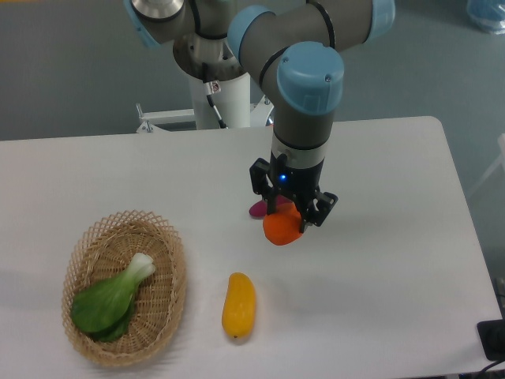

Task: Place the orange on the table
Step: 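Carry the held orange with the gripper toward the yellow mango, lowering it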

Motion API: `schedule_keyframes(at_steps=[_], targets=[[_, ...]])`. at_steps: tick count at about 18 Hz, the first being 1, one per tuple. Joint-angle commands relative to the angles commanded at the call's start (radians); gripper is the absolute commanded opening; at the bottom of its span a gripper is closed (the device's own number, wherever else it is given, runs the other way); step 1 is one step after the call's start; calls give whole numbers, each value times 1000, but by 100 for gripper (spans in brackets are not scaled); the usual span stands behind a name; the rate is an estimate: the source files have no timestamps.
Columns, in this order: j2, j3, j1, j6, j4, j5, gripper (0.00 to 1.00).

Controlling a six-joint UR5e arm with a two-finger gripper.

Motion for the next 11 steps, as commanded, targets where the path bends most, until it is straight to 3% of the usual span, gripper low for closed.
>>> schedule_keyframes(at_steps=[11], targets=[[-9, -15, 14, 20, 20, 9, 48]])
